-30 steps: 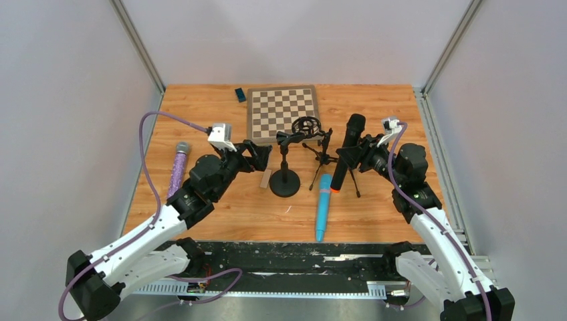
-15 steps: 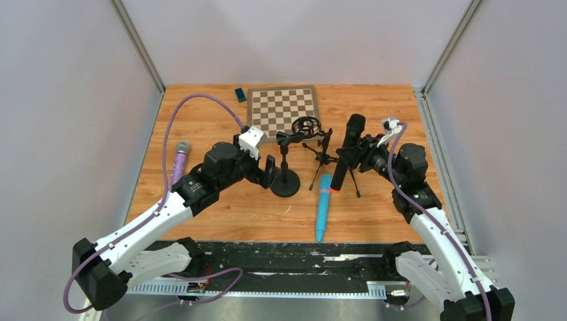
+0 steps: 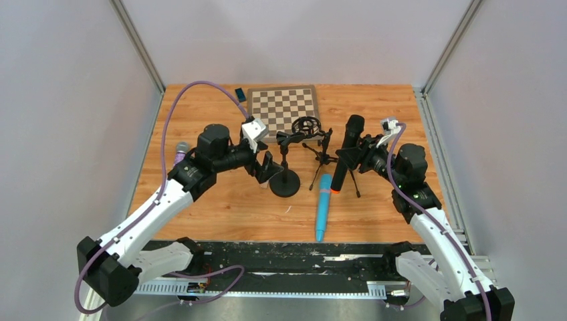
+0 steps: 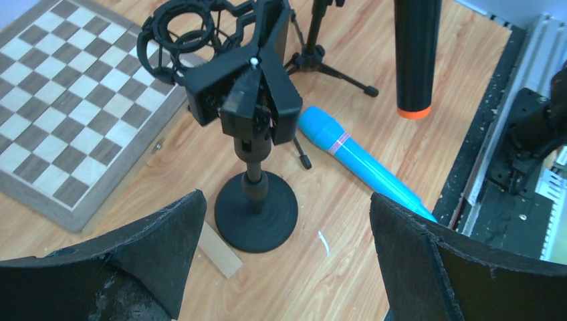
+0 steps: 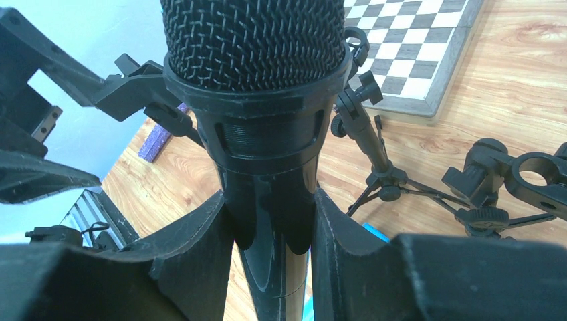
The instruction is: Attach the microphones to the stand
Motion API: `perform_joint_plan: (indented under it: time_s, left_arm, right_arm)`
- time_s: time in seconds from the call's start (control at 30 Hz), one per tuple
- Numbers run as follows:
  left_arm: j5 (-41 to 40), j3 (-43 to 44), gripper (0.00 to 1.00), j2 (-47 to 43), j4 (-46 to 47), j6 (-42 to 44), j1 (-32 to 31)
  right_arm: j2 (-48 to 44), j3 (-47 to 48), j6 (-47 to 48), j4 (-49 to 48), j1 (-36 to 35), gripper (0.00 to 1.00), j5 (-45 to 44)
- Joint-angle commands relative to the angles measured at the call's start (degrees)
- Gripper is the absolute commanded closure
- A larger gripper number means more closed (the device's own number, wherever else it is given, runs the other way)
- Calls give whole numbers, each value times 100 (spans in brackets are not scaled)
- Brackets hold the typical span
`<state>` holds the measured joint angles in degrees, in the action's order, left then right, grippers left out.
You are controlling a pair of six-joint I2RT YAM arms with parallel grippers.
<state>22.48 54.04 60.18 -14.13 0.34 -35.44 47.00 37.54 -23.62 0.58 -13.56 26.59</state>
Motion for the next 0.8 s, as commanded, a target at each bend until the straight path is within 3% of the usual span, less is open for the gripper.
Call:
perform_joint_plan:
  time_s: [0.0,0.17,0.57,0.77]
  left_arm:
    - [1246,432,0,222,79,169,405]
    - [2130,570,0,426,247,315,781]
    - [1675,-21,0,212,1607,1019,806]
    - [1765,266,0,516,1501,1208,839]
  right_arm:
    - [-60,63,85,-418,23,100,119]
    - [-59,35,76,-435,28,100,113]
    - [-50,34,76,-436,27,100,92]
    - [-51,17,94,-436,23,100,95]
